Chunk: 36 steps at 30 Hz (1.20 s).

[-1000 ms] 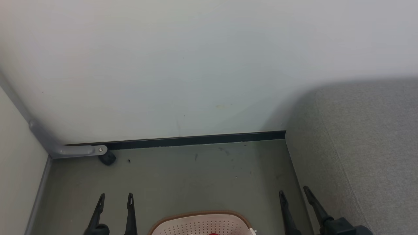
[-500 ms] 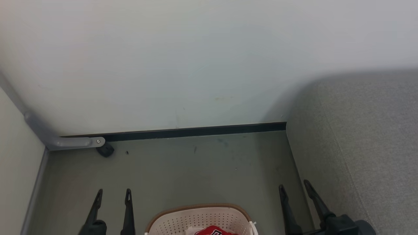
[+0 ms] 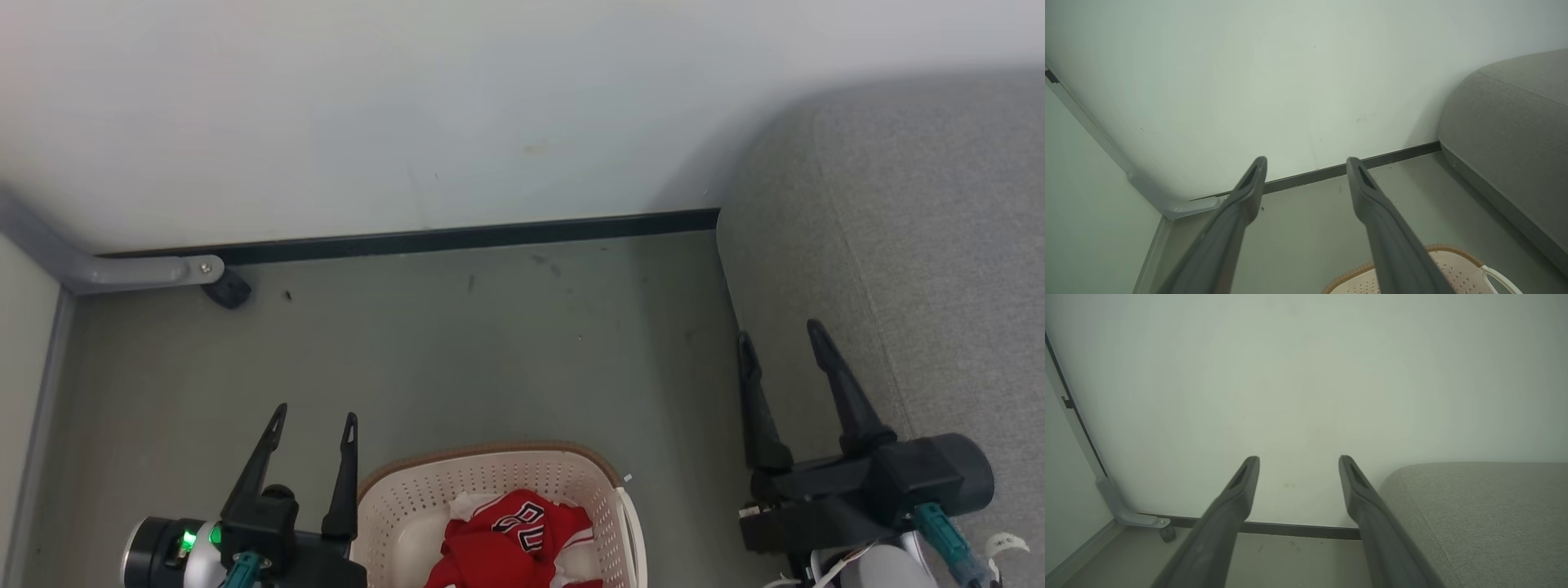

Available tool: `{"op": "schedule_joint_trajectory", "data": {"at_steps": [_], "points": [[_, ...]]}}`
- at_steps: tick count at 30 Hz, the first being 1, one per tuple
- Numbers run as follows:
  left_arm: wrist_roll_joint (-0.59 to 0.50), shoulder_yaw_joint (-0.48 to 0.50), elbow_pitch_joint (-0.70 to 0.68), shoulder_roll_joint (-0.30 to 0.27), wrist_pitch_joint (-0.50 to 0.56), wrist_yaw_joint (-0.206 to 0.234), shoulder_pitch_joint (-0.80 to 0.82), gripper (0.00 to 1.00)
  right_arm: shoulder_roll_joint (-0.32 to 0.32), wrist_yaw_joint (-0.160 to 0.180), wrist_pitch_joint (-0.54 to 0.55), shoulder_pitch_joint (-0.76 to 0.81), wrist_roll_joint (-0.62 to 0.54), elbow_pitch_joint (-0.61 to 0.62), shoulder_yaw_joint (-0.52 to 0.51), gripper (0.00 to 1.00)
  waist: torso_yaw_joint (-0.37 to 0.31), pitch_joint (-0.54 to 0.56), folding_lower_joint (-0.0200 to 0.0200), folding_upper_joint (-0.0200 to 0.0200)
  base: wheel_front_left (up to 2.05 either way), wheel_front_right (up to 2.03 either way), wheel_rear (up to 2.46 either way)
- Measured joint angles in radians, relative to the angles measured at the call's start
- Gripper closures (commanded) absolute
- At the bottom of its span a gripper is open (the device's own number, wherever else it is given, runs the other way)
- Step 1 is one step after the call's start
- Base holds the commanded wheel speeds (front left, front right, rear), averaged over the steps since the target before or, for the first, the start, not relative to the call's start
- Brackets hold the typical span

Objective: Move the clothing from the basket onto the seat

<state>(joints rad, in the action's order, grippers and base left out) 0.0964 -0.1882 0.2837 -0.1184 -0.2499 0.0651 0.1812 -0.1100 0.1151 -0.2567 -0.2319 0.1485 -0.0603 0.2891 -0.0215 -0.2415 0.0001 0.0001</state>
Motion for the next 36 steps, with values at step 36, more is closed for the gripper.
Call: {"op": "schedule_joint_trajectory", "data": {"at_steps": [36], "points": [[-0.186,-0.221,0.387,-0.022,0.039,-0.127,0.250,0.00,0.003,-0.011,0.000,-0.394,-0.020,0.092,-0.070,0.00,-0.116,-0.410,-0.0001,0.0001,0.00,0.00,0.00]]}}
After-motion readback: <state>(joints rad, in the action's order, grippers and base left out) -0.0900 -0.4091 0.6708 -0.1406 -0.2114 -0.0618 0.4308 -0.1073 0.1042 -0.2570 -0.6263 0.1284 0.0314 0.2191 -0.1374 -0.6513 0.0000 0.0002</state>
